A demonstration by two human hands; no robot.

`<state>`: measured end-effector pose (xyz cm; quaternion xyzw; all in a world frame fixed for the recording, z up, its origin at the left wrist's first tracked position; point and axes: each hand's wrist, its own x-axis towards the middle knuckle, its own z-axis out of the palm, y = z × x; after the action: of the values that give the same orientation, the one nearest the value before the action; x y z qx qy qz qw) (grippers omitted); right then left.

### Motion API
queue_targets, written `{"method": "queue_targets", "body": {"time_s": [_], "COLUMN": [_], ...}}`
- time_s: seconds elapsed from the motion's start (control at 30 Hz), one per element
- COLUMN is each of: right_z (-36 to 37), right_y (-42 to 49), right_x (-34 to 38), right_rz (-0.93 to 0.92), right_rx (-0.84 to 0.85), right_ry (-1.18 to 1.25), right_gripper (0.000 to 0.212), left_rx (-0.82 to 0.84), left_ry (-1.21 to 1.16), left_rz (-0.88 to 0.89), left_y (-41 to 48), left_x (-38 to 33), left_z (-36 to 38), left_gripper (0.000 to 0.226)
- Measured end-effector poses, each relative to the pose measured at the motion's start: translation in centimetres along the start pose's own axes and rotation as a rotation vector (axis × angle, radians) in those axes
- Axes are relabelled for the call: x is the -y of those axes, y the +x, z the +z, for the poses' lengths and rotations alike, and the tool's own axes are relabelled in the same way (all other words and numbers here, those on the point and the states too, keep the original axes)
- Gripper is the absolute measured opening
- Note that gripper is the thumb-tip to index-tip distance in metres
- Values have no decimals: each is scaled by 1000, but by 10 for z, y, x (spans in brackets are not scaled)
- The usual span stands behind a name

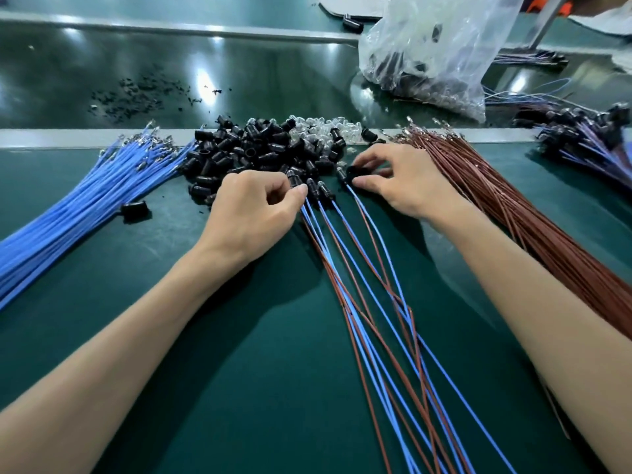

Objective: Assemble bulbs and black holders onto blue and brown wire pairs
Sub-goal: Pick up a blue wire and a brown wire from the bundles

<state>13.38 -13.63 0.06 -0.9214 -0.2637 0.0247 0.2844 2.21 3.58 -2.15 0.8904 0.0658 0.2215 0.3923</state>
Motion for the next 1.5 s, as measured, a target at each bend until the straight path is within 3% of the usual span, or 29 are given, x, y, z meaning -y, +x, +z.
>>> {"method": "queue_targets", "body": {"time_s": [0.1,0.2,0.3,0.43,0.5,0.57,0.63,0.67,0.77,0.87,0.97,1.03,1.13,1.2,1.27,1.37,1.5], "right_z": [0,4,15,20,13,3,-19,-33,-66,-65,-61,-61,-52,-39,-23,-3,4], "right_y": [-7,-20,-37,-48,-51,-55,-59,-60,-64,-60,-57,-56,-55,-52,-50,-49,-49], "right_x": [-1,14,41,57,53,43,28,18,-5,-6,-2,-2,4,8,11,14,16], "right_rz": [76,109,84,91,60,-3,99,243,608,584,540,497,438,458,432,326,200], "right_rx": [-127,-271,-133,-8,-71,-240,-339,-285,77,240,285,261,75,-52,-136,-190,-264], "right_ry": [93,272,674,853,584,-8,-434,-538,-650,-626,-598,-451,163,632,940,1136,1256], "right_gripper": [19,12,7,10,13,23,33,40,42,19,26,30,30,19,14,15,16], "left_rx": [-4,52,104,68,81,87,85,87,96,99,103,107,123,155,217,385,803], "left_ry": [-64,-198,-223,-228,-239,-257,-273,-276,-276,-281,-285,-292,-325,-372,-443,-578,-663], "left_rz": [20,88,166,203,220,205,164,143,118,108,97,89,74,54,25,-32,-52], "left_y": [0,-2,-4,-3,-3,-3,-3,-3,-3,-3,-4,-4,-5,-6,-7,-5,1], "left_x": [0,-4,-6,-6,-5,-4,-3,-2,-1,-2,-2,-3,-6,-9,-12,-20,-26], "left_z": [0,-1,0,0,1,0,0,-1,0,1,0,0,-2,-3,-6,-15,-35], "left_gripper": [43,14,38,33,25,18,14,13,11,11,12,12,12,12,12,12,21]}}
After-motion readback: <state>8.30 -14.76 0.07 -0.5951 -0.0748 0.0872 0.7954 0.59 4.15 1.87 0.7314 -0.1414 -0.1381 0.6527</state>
